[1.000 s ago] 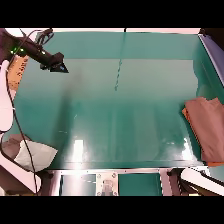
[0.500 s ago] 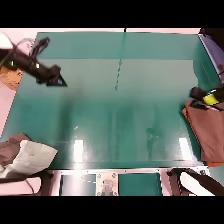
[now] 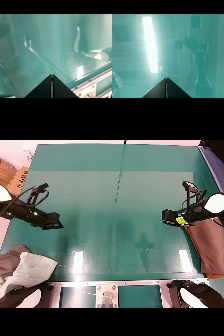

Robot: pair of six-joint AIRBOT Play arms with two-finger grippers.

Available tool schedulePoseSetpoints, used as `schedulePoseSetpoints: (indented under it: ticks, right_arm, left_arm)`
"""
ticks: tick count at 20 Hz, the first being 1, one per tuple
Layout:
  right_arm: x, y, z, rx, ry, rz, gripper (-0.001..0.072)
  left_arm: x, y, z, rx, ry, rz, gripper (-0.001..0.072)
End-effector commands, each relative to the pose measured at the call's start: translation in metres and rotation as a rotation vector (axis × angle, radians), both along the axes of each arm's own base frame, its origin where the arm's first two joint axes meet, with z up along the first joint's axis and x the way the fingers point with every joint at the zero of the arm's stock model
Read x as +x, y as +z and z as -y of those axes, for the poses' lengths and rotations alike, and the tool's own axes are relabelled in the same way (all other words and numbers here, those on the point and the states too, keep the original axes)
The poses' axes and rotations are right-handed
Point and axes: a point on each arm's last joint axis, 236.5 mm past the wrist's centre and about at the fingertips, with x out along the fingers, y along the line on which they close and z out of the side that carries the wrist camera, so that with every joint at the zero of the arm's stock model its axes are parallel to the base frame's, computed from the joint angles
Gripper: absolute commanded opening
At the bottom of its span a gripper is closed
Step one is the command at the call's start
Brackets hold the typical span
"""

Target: Fold the shirts.

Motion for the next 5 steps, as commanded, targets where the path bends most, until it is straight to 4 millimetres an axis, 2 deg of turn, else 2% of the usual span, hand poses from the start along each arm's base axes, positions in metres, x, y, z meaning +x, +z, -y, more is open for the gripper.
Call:
schedulePoseSetpoints:
  ticks: [1,5]
  right_arm:
    - [-0.0007,-0.0007,-0.0066,0.009,0.015,0.005,0.0019]
    - [-0.0007,-0.0007,-0.0066,0.009,0.015,0.005,0.0019]
  left_arm:
    - [-0.0061,-0.0039,-0.0027,0.015,-0.001,-0.002,0.0021]
    - [-0.0057,-0.0029,-0.0008,0.006,0.000,-0.001,0.0021]
